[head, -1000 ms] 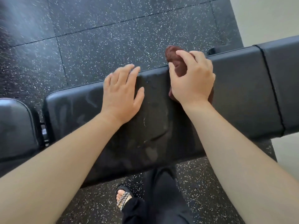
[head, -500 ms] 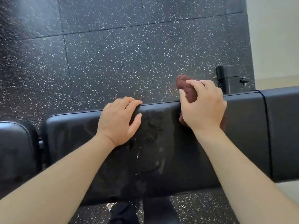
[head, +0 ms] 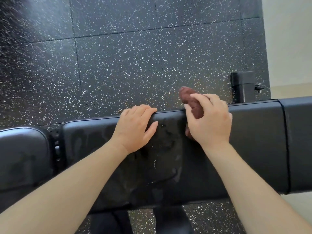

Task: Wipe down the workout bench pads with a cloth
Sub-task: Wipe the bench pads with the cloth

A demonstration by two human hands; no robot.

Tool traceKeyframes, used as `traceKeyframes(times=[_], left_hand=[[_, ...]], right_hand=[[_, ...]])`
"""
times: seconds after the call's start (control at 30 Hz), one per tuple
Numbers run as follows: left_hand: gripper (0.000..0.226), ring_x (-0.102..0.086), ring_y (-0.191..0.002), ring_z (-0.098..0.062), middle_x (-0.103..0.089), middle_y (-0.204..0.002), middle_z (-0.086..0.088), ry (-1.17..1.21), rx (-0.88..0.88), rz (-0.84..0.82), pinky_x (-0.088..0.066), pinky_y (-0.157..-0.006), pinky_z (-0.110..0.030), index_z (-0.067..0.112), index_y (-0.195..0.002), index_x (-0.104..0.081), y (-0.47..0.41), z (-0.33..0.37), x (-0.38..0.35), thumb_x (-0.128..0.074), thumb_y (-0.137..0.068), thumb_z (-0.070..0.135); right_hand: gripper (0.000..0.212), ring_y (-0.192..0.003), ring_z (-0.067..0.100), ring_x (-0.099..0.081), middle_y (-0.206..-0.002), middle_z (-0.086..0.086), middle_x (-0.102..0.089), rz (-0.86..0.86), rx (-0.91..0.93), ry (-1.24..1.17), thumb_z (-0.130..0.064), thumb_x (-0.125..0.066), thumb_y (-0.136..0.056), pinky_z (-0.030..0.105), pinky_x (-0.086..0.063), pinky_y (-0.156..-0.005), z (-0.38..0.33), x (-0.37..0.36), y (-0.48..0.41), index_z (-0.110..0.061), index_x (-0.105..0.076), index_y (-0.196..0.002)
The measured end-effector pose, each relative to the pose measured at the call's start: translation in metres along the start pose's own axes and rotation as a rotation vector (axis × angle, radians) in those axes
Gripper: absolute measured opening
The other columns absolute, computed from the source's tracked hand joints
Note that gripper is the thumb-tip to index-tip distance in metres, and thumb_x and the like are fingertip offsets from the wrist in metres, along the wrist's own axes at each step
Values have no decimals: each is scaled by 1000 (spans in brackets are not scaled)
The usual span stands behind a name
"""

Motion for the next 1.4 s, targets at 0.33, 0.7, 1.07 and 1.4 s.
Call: traceKeyframes(times=[0.33,0.7,1.07,1.4], left_hand=[[48,-57,-106,-24,-62,-116,-2,-56,74,-27,-38,-89,-40,14,-121,-55,54,-84,24,-33,-90,43],[46,-57,-97,-28,-63,-108,-4,-90,255,112,-35,-84,-40,14,-111,-59,74,-103,22,-37,-87,46],[46,-56,-97,-27,-64,-106,-3,-63,250,132,-32,-86,-39,15,-110,-60,75,-106,20,-37,-87,48],[49,-58,-99,-24,-65,-107,0,-22,183,94,-34,-86,-37,15,-112,-60,77,-114,25,-36,-87,51]], right_hand=[[24,-93,32,-55,-103,0,-60,-38,-7,44,-43,-62,-77,41,-41,-74,-70,-26,17,-30,-64,-97],[27,-90,28,-57,-103,-2,-61,-38,123,37,-44,-60,-78,37,-40,-70,-91,-42,27,-30,-64,-101],[29,-92,30,-57,-107,1,-62,1,50,-3,-42,-62,-76,42,-43,-73,-122,-59,38,-27,-66,-101],[31,-99,28,-56,-113,-1,-61,29,109,7,-42,-61,-80,40,-44,-73,-109,-53,47,-29,-64,-108]])
Point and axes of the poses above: each hand's wrist, its own y-axis away from the middle knuckle, its own x-axis out of the back of the hand, z = x × y, the point moved 1 cm from there along -y, towards the middle knuckle
